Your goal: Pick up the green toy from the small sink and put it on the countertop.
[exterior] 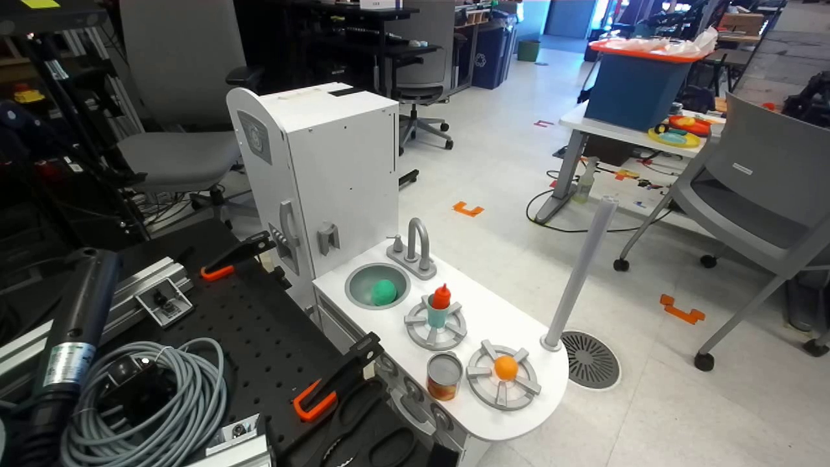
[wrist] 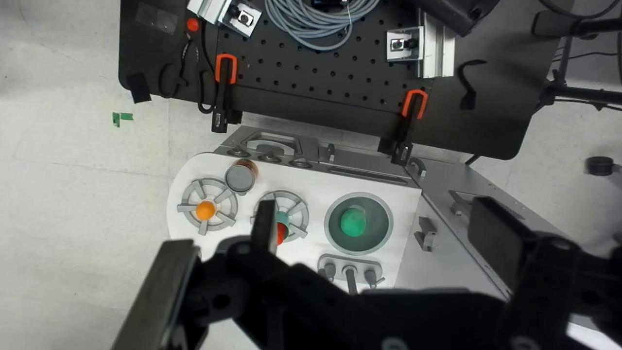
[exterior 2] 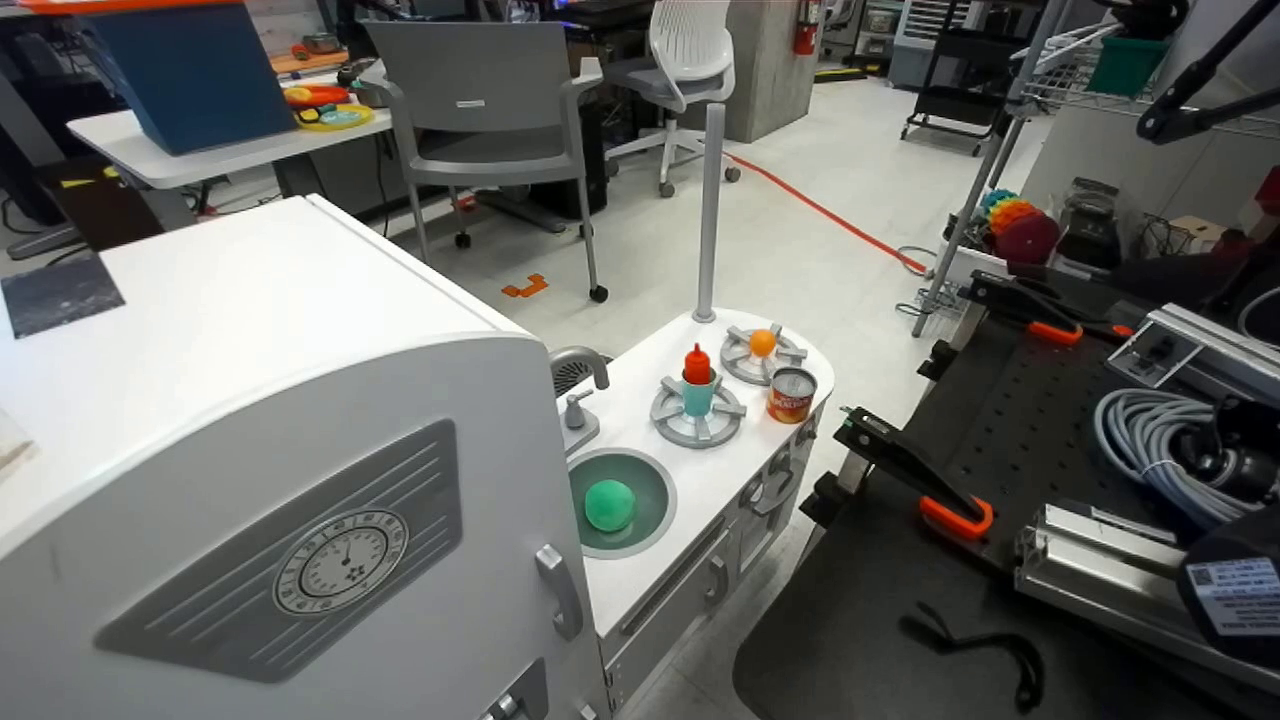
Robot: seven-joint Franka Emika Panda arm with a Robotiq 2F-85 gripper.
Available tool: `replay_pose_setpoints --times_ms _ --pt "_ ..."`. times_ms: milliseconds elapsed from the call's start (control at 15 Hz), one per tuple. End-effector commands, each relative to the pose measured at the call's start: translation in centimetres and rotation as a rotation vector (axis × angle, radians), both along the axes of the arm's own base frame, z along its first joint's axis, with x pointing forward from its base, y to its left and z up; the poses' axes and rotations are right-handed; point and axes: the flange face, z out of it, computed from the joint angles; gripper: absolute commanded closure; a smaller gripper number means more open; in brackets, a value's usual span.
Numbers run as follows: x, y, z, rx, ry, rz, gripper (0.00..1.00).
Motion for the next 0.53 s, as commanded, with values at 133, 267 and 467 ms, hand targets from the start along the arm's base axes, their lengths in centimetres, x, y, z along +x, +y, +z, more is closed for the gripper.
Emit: replay_pose_setpoints --times_ms 133,267,467 --pt "8.5 0.2 -8.6 0.089 0.061 -0.064 0.0" --pt "11.3 0.4 -12.4 0.115 0.035 -0.093 0.0" --pt "15.1 0.9 -18.4 0.157 -0.055 -0.128 0.0"
